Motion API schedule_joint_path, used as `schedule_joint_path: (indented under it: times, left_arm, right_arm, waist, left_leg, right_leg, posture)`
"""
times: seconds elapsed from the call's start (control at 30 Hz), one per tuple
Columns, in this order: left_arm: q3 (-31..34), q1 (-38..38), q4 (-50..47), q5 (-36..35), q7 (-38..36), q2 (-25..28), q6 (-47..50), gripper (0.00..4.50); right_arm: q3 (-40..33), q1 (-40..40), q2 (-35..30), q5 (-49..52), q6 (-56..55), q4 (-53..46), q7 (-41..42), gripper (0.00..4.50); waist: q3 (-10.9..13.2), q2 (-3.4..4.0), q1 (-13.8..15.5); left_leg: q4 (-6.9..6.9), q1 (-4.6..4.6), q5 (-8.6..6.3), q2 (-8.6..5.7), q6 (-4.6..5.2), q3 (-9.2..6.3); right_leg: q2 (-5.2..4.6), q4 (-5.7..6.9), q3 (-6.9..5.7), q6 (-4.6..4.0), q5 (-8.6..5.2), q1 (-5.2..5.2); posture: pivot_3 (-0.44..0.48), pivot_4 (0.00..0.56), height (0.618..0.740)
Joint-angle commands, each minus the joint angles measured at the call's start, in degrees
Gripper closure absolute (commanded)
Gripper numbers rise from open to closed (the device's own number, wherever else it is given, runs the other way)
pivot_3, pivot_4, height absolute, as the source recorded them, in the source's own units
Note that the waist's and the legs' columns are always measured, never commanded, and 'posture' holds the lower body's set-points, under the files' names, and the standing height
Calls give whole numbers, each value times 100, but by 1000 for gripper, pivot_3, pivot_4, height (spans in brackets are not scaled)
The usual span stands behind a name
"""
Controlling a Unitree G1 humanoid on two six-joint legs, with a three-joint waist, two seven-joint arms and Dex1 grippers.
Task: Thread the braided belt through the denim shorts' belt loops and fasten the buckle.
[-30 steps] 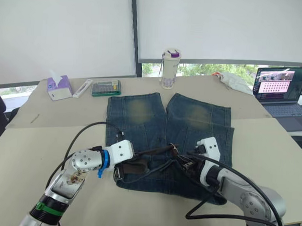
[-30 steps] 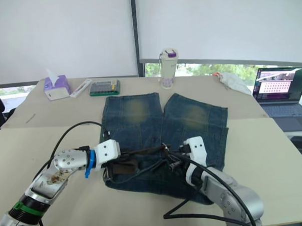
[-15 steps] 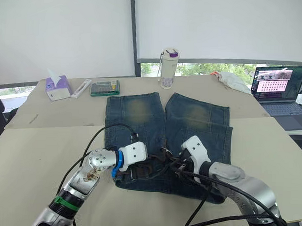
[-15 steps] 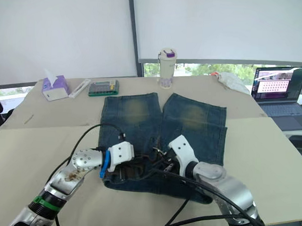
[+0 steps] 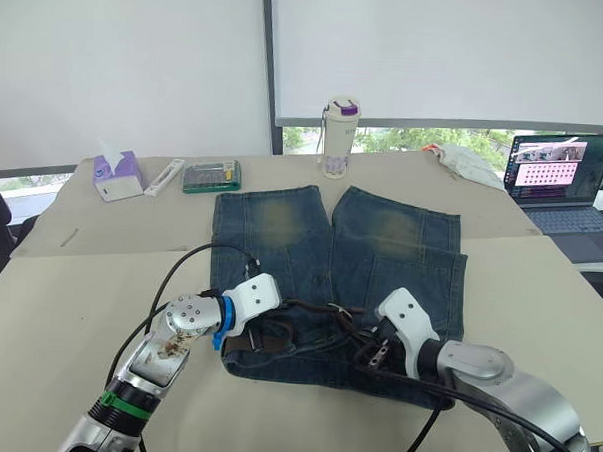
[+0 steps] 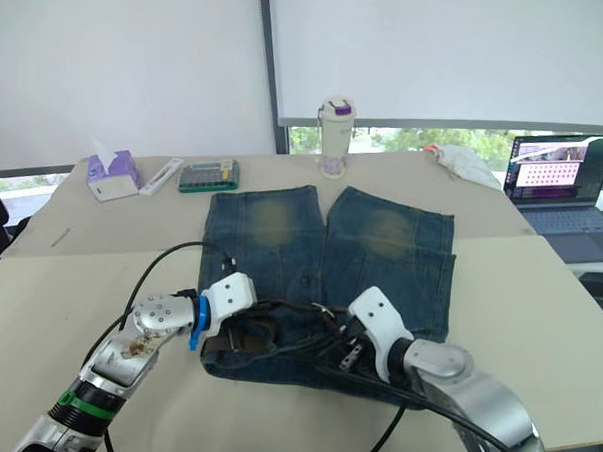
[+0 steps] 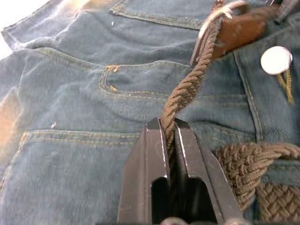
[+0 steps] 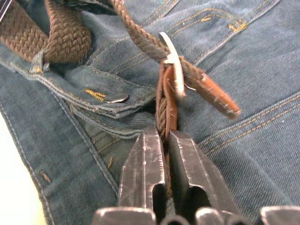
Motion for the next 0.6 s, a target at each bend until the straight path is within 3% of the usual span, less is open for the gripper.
schedule_joint_path:
  times: [0.03, 0.1, 0.3, 0.4, 0.5, 0.6]
  left_arm:
    - [-155, -84, -248, 19, 84, -178, 68, 4500]
    - [-225, -118, -249, 48, 87, -247, 54, 4500]
    - [-300, -255, -53, 86, 104, -368, -10, 4500]
    - [-313, -276, -30, 88, 101, -377, -16, 4500]
    - [-320, -302, 15, 92, 88, -374, -57, 4500]
    - [-326, -338, 73, 92, 89, -391, -85, 4500]
  right_arm:
    - [110, -196, 50, -58, -330, -136, 134, 4475]
    - [93, -216, -47, -35, -498, -226, 351, 4475]
    - [-720, -4, -445, 377, -416, -631, 773, 2319]
    - [-916, -10, -860, 168, -578, -631, 924, 2319]
    - [-511, -235, -1630, -971, -1363, -128, 864, 2319]
    - [-169, -365, -1843, -1167, -1722, 102, 1195, 2319]
  waist:
    - [0, 0, 5]
    - [0, 0, 5]
    - [1, -3, 21]
    - [1, -2, 26]
    - [2, -3, 23]
    - [2, -4, 20]
  left_leg:
    - [0, 0, 0, 0, 0, 0]
    - [0, 0, 0, -1, 0, 2]
    - [1, -1, 0, -1, 0, 7]
    - [1, 0, 0, -2, 1, 9]
    - [2, -1, 0, -5, 1, 20]
    - [2, 1, 0, -4, 0, 34]
  right_leg:
    - [1, 0, 0, 0, 0, 0]
    - [1, 0, -1, 0, 0, 0]
    - [1, -1, -2, 0, 0, 2]
    - [0, -2, -2, 0, 0, 5]
    - [0, -3, -2, 0, 0, 4]
    - [2, -6, -6, 1, -1, 6]
  posture:
    - [0, 150, 740]
    - [0, 150, 740]
    - [0, 150, 740]
    - [0, 150, 740]
    - [0, 150, 740]
    - [0, 150, 740]
